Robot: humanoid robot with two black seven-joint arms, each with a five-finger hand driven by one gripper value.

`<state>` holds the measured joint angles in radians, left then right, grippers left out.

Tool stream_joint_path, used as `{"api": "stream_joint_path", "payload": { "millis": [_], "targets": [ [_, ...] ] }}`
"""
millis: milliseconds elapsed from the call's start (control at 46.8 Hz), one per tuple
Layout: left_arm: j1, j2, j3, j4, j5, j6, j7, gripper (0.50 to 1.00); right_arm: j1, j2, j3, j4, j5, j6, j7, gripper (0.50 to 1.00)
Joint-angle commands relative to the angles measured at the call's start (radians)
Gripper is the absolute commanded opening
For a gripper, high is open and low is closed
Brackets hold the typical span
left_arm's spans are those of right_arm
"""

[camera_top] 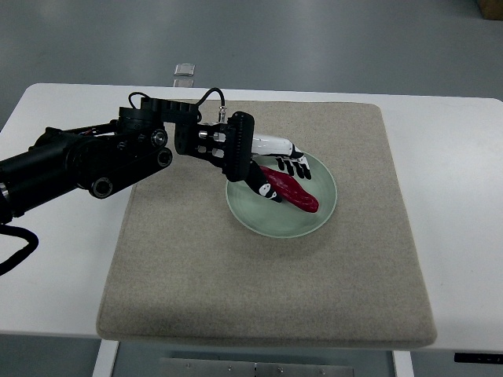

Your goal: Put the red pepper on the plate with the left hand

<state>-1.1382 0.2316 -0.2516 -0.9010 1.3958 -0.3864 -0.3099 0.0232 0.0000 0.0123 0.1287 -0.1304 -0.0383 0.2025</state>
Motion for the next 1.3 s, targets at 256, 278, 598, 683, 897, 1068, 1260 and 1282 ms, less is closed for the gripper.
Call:
{"api": "stream_joint_path", "payload": {
  "millis": [256, 278, 598, 683, 897, 1068, 1260, 1282],
  "targets": [
    [-0.002, -0.003, -0.012, 0.053, -0.001, 0.069, 0.002, 0.771, 0.0, 0.0, 0.0, -0.001, 0.0, 0.0, 0.0, 0.928],
    [0.0, -0.003, -0.012, 0.059, -0.001, 0.079, 0.002, 0.773, 0.0, 0.0, 0.0, 0.0, 0.0, 0.0, 0.0, 0.928],
    [-0.003, -0.005, -0.015, 0.155, -0.006, 0.241, 0.002, 0.855, 0.0, 0.0, 0.0, 0.0, 0.0, 0.0, 0.0, 0.928],
    [-0.002, -0.005, -0.015, 0.197, -0.027, 0.254, 0.002, 0.885, 0.001, 0.0, 0.0, 0.0, 0.0, 0.0, 0.0, 0.928],
    [0.0, -0.005, -0.015, 0.309, -0.133, 0.258, 0.002, 0.941, 0.0, 0.0, 0.0, 0.0, 0.0, 0.0, 0.0, 0.928],
    [0.002, -0.002, -0.011, 0.401, -0.331, 0.258, 0.002, 0.964, 0.0, 0.0, 0.0, 0.0, 0.0, 0.0, 0.0, 0.928],
    [0.002, -0.003, -0.017, 0.471, -0.53, 0.276, 0.005, 0.964, 0.0, 0.0, 0.0, -0.001, 0.0, 0.0, 0.0, 0.928],
    [0.002, -0.003, -0.017, 0.475, -0.563, 0.287, 0.008, 0.964, 0.0, 0.0, 0.0, -0.001, 0.0, 0.0, 0.0, 0.928]
  ]
}}
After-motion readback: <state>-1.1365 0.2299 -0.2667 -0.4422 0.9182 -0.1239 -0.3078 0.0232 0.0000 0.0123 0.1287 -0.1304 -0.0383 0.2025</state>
